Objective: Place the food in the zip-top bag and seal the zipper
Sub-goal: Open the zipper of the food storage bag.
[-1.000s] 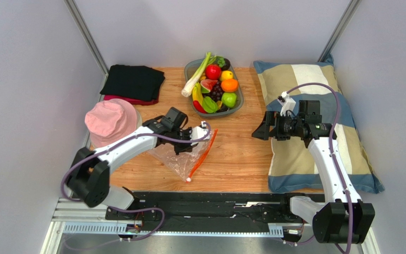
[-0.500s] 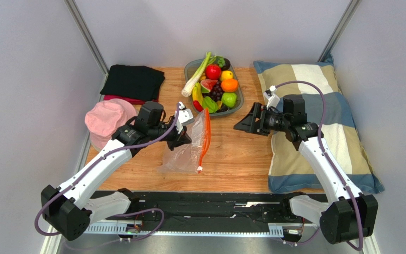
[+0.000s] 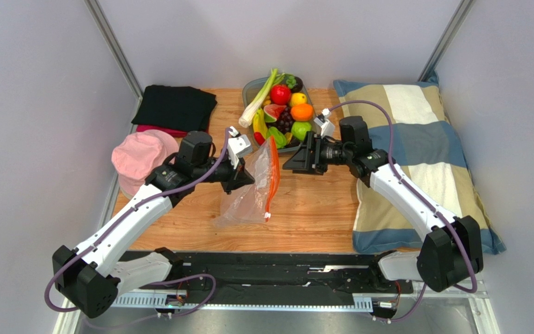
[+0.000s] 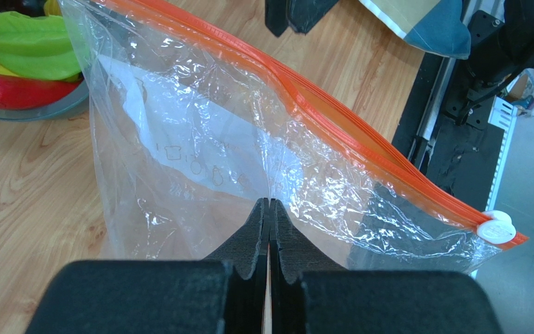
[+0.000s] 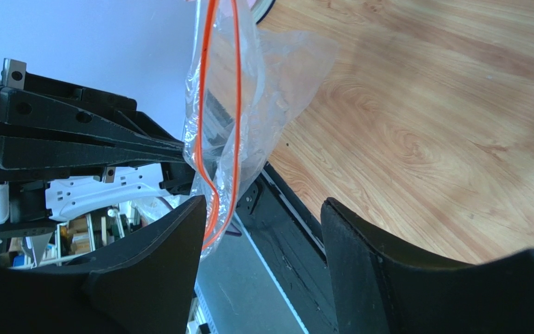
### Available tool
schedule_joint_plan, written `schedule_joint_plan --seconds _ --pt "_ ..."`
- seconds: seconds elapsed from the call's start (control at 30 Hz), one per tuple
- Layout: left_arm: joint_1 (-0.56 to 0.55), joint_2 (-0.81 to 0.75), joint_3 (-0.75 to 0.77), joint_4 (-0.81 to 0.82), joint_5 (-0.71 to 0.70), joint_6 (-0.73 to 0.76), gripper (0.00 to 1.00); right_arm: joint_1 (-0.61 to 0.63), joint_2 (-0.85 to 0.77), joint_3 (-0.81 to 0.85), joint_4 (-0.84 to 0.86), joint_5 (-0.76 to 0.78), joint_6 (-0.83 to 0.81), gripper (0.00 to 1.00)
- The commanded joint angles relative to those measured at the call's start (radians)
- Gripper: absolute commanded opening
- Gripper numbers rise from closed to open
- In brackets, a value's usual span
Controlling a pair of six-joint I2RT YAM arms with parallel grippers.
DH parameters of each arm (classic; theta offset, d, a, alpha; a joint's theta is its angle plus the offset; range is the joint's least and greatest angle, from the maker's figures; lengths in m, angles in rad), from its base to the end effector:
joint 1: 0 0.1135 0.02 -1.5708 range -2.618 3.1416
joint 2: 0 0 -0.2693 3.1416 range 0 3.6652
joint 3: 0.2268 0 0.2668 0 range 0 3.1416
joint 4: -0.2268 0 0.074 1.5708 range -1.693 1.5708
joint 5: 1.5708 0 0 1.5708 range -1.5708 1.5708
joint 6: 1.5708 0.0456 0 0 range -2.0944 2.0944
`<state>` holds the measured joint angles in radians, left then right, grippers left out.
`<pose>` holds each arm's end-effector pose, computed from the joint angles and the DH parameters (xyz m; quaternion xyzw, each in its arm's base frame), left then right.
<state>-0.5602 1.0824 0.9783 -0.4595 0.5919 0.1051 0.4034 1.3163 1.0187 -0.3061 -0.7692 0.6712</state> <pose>0.2008 -0.1560 0.3242 0.4066 0.7459 -0.3530 0.3921 0.2692 0.1494 0.2946 -0.0633 0.8366 0.5059 0.2002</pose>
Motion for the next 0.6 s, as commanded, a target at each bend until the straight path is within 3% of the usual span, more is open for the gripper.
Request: schedule_joint_plan --seconds 0.0,0.23,0.57 --pt "0.003 -0.007 0.030 0.056 -0.004 -0.027 0.00 0.043 0.035 0.055 0.064 -0.016 0.024 0.62" --pt "0.002 -0.035 0.017 0.067 -0.001 -0.028 0.00 0.089 0.076 0.067 0.048 0.008 0.004 0.53" --pt "0.003 -0.101 -0.021 0.108 0.012 -0.024 0.00 0.143 0.133 0.104 0.080 -0.002 0.002 0.51"
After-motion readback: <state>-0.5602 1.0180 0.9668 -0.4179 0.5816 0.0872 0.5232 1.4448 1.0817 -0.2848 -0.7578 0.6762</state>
